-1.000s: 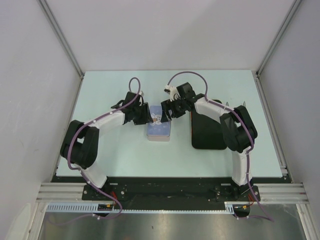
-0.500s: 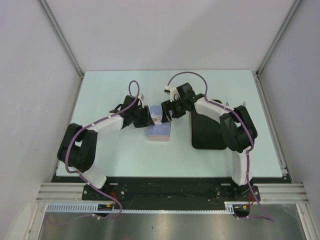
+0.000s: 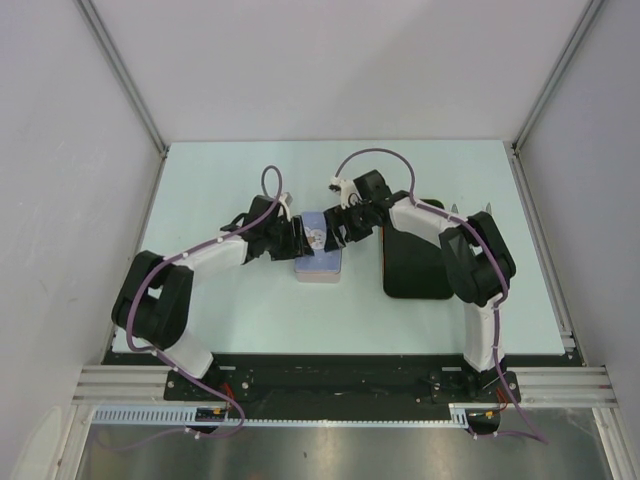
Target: Pack the cookies
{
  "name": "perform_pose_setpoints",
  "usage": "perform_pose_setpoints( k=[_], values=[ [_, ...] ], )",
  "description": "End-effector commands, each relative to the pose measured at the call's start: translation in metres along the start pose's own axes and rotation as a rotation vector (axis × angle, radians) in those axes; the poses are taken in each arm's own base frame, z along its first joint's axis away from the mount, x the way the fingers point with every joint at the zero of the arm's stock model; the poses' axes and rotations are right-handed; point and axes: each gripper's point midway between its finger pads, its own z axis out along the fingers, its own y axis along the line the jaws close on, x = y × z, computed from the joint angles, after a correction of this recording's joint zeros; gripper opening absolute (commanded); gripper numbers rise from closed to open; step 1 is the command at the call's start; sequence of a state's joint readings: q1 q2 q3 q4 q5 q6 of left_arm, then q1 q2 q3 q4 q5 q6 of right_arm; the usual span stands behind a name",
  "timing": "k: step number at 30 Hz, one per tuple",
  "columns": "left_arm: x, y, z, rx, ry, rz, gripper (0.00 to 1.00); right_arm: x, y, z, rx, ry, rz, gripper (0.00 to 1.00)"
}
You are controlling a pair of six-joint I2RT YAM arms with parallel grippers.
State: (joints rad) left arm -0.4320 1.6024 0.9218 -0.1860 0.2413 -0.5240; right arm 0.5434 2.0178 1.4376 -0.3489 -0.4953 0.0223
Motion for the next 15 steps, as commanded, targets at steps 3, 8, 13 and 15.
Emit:
perform_pose_setpoints(
  k=[3,8,13,15],
  values=[
    [-0.009,-0.021,-0.013,0.073,-0.067,0.033,0.63,0.006,0.008,-0.01,-0.002,0.012,-0.021,0.85],
    [-0.009,-0.024,-0.013,0.079,-0.072,0.043,0.64,0.011,0.013,-0.013,-0.01,0.025,-0.053,0.84],
    [-0.008,-0.022,-0.009,0.071,-0.068,0.052,0.66,0.022,0.018,-0.011,-0.013,0.052,-0.062,0.84],
    [-0.009,-0.021,-0.008,0.066,-0.068,0.052,0.66,0.026,0.017,-0.01,-0.012,0.06,-0.064,0.83]
  ],
)
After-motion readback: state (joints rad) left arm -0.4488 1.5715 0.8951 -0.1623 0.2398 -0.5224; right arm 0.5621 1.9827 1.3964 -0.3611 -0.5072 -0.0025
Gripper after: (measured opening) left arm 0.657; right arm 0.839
